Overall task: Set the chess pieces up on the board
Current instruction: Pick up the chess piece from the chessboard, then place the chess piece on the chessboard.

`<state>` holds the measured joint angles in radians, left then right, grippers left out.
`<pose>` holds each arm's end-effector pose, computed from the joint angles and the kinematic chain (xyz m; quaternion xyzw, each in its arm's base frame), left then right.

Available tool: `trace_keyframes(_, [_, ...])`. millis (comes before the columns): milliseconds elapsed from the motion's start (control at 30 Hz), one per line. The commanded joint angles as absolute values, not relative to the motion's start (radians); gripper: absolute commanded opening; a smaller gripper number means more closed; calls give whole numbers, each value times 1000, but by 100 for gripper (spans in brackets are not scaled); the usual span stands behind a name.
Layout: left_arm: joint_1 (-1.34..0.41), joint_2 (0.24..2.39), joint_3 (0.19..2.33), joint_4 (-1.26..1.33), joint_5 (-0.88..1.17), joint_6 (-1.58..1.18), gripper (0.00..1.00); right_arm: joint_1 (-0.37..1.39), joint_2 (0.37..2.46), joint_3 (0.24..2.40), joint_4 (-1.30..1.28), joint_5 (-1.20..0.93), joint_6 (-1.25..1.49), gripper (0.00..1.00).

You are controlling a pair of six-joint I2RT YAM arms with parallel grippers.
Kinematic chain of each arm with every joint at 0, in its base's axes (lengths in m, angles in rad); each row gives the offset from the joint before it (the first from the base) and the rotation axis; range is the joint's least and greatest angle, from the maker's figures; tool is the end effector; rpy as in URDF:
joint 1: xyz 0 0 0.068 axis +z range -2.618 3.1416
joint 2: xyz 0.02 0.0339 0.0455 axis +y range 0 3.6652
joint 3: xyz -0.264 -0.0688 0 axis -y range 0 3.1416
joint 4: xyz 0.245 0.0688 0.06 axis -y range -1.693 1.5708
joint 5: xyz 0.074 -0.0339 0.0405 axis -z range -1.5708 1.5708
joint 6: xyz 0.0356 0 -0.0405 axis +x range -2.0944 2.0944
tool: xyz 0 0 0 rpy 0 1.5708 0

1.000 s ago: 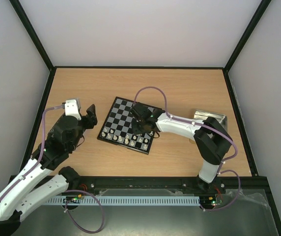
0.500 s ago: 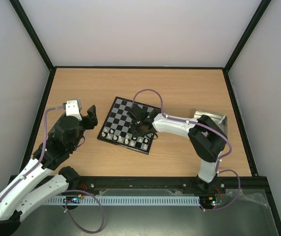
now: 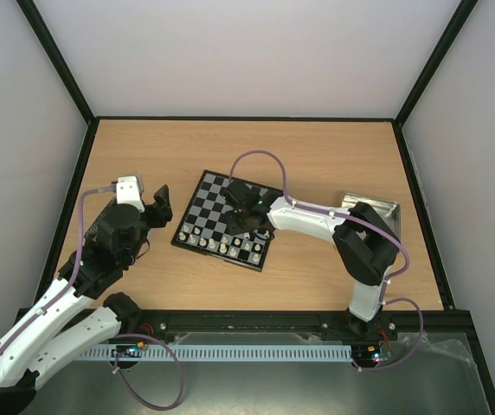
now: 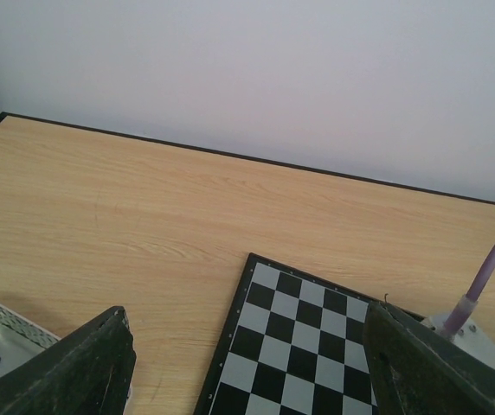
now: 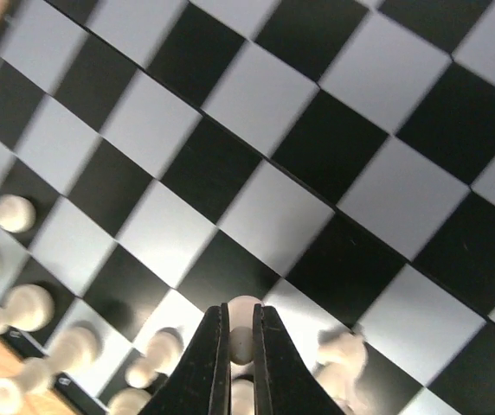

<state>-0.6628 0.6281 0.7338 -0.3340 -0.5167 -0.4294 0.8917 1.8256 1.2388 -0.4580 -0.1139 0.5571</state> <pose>0.1258 -0.0759 0.3304 -0.0697 0.7704 -0.1413 0.6178 0.2347 0.2972 0.1887 -0.1751 0.9481 0.2132 0.1580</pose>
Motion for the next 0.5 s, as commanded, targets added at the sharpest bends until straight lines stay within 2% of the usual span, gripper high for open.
trace_keyframes(0, [-664,628,723,-311,-541,-426,74,914,1849,1313,-425,-122,532,3])
trace_keyframes(467, [-664,632,722,-314,-540,-428,74,971,1949,1396,-469,-150,491,7])
